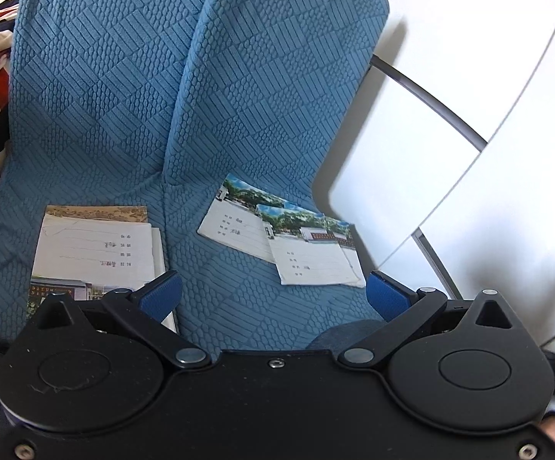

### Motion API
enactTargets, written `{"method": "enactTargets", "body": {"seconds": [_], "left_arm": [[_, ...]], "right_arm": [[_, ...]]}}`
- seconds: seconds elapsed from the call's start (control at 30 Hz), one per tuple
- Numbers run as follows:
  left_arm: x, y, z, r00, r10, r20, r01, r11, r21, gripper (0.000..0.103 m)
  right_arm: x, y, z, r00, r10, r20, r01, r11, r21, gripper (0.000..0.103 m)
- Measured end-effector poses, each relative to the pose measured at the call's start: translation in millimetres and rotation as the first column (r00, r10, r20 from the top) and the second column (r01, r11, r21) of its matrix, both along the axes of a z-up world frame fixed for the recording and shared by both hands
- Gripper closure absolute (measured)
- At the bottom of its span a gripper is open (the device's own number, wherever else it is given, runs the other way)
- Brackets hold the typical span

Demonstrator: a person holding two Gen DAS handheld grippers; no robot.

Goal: Organize objects
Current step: 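Withdraw both grippers from the stack toward the two remaining postcards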

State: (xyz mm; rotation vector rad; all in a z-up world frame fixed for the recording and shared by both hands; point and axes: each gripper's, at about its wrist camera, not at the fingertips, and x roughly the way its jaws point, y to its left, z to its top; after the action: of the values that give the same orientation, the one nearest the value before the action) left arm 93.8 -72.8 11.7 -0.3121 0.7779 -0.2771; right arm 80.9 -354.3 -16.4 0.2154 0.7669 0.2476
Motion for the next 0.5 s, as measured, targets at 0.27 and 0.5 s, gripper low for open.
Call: {"method": "enactTargets", "body": {"seconds": [0.27, 0.5], "left_arm": [[11.0, -6.7, -2.3, 1.000, 0.013, 0.003, -0.013, 1.000, 0.023, 0.001], [26.4, -15.4, -16.8, 1.000, 0.024, -0.014, -0.023, 0.999, 0.034, 0.001]], "right_arm": [[6.3, -13.7, -6.6, 1.000, -0.024, -0.002, 0.024, 1.000, 0.018, 0.017], [15.7, -28.3, -14.4, 0.999, -0.053, -0.008, 0.053, 0.998, 0.021, 0.017]]}}
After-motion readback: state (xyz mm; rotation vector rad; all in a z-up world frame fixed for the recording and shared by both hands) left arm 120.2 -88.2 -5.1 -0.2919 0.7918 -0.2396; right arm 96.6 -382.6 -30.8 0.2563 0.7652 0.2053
